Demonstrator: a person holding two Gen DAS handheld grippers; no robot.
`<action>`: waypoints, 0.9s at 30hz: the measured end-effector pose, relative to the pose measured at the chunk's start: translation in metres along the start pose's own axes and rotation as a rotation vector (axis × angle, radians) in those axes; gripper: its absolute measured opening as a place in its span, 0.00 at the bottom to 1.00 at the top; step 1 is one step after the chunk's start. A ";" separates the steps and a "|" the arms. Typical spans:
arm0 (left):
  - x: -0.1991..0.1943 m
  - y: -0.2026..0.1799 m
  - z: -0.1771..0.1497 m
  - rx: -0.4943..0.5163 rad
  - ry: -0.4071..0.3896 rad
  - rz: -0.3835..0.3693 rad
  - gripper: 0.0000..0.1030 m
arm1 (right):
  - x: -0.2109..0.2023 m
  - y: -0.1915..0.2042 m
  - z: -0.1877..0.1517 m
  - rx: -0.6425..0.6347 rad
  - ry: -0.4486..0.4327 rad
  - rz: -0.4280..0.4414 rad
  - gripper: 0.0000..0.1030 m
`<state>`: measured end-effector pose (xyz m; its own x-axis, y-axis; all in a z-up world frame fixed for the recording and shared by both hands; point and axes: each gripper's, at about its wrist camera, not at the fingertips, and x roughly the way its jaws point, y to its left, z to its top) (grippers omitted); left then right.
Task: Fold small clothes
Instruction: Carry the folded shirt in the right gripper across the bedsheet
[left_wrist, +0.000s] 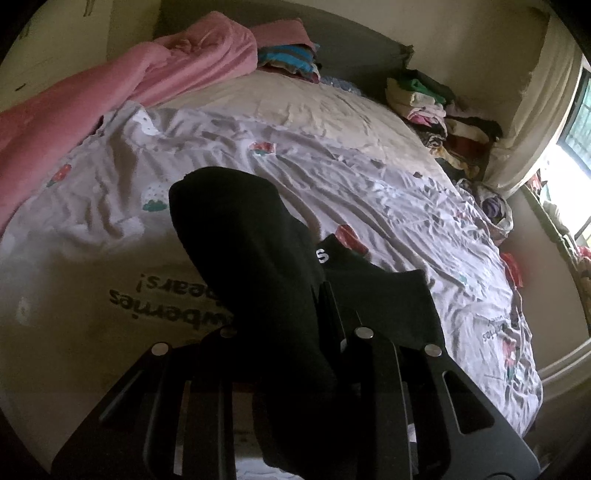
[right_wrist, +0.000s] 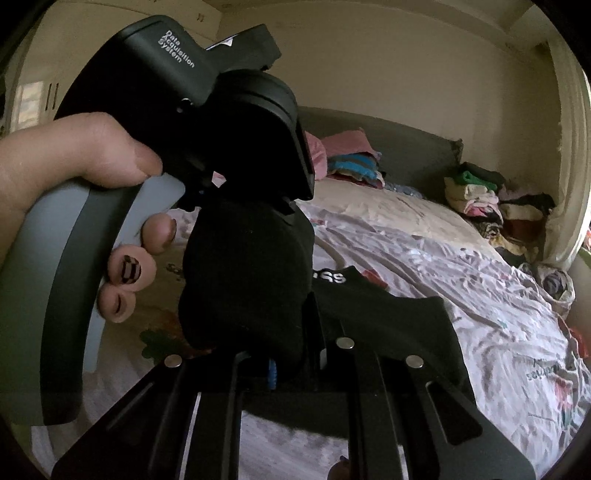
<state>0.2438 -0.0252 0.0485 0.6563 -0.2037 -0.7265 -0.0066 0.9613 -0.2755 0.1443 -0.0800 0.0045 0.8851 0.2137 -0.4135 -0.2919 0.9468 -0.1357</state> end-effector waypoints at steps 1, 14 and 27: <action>0.001 -0.003 -0.001 0.005 0.000 0.002 0.17 | -0.001 -0.003 -0.002 0.003 0.000 -0.002 0.11; 0.014 -0.039 -0.008 0.053 0.015 0.020 0.17 | -0.001 -0.034 -0.014 0.064 0.010 -0.008 0.10; 0.056 -0.064 -0.020 0.009 0.101 -0.089 0.50 | 0.012 -0.084 -0.041 0.202 0.087 0.002 0.10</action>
<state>0.2662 -0.1022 0.0129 0.5750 -0.3050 -0.7591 0.0548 0.9402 -0.3362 0.1649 -0.1669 -0.0260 0.8472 0.2026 -0.4911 -0.2077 0.9772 0.0447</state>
